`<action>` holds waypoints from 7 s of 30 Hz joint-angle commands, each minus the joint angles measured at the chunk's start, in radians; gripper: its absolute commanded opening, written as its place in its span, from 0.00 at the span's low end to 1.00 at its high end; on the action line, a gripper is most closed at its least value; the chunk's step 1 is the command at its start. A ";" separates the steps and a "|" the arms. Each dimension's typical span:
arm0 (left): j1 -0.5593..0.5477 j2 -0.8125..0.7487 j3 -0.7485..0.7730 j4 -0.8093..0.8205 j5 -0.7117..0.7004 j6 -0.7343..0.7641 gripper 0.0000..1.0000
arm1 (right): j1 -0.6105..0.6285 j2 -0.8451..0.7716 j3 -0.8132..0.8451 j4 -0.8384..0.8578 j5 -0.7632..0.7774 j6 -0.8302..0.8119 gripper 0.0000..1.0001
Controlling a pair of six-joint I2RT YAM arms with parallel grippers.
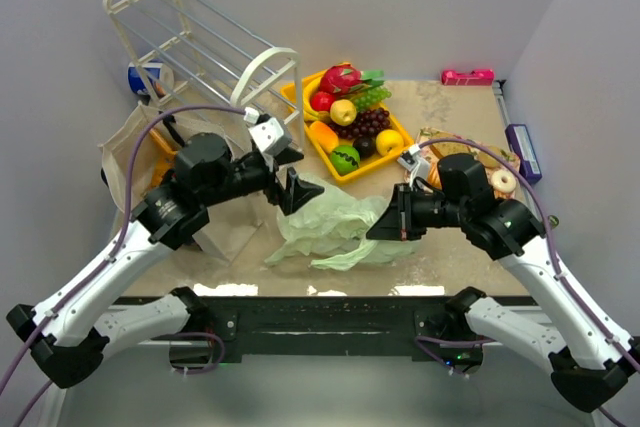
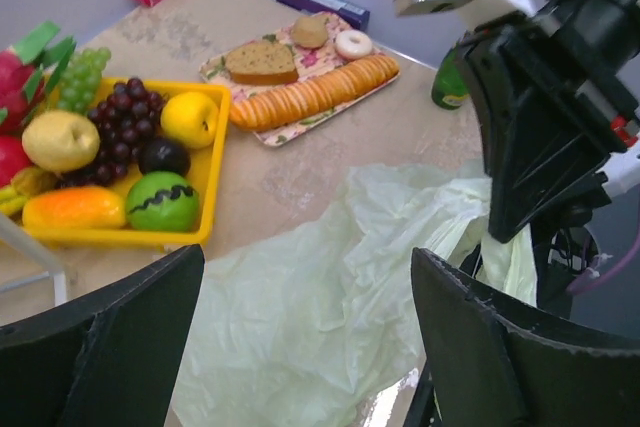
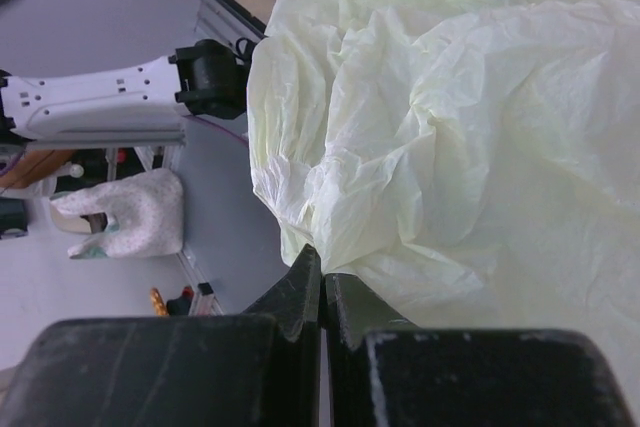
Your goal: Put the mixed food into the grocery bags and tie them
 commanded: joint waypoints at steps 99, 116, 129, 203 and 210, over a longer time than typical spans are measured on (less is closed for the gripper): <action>0.134 0.412 -0.185 0.126 0.272 -0.304 0.00 | 0.760 0.688 -0.229 0.696 1.026 -0.406 0.58; 0.144 0.366 -0.145 -0.122 0.015 -0.058 0.00 | 0.761 0.297 -0.063 0.409 0.641 -0.276 0.00; 0.143 0.315 -0.115 -0.205 -0.002 -0.029 0.00 | 0.758 0.009 0.255 0.287 1.299 -0.284 0.00; 0.181 0.285 -0.280 0.100 -0.043 0.012 0.00 | -0.295 1.055 0.678 0.245 0.702 -0.506 0.94; 0.181 0.294 -0.283 0.092 -0.043 0.015 0.00 | -0.303 1.150 0.681 0.256 0.750 -0.534 0.93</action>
